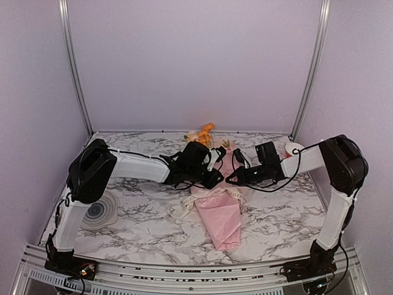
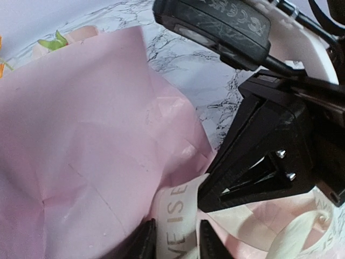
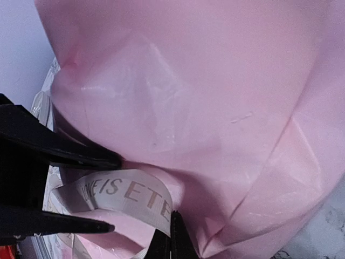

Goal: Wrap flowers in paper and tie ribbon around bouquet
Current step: Pass from the left arm to the right, then tie the ribbon around the folded bouquet.

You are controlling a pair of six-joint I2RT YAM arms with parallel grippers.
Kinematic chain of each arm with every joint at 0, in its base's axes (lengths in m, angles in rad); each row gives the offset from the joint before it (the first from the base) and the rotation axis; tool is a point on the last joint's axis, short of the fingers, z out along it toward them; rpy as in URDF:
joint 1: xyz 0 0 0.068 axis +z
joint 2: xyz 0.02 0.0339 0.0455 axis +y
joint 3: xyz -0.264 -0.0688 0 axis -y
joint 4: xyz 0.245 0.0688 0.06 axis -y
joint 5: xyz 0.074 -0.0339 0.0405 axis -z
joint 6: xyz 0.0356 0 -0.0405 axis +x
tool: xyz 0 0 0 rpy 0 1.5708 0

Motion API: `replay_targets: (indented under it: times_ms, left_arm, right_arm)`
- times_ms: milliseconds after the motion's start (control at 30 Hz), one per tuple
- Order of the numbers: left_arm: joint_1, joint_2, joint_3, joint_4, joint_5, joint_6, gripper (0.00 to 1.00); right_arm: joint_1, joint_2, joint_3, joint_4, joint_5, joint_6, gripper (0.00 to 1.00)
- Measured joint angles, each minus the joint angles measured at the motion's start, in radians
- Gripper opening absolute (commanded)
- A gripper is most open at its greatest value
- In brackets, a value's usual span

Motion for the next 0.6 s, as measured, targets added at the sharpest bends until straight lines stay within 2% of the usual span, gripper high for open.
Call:
replay_targets:
  times_ms: [67,267,433,600]
  left_arm:
    - [-0.002,-0.011,0.001,-0.024,0.005,0.033,0.52]
    - [-0.004,-0.127,-0.022,-0.181,0.029,0.134,0.66]
    - [-0.004,-0.433,-0.248,-0.266,0.016,0.13,0.73]
    - [-0.004,-0.66,-0.484,-0.315,-0.077,0.001,0.76]
  right_arm:
    - [0.0,0.005,0.011,-0.013,0.029,0.0,0.0]
    - [0.0,0.019,0.021,-0.035,0.069,0.0,0.0]
    - [-0.002,0.026,0.022,-0.05,0.084,0.0,0.0]
    - [-0.002,0.027,0.022,-0.052,0.085,0.0,0.0]
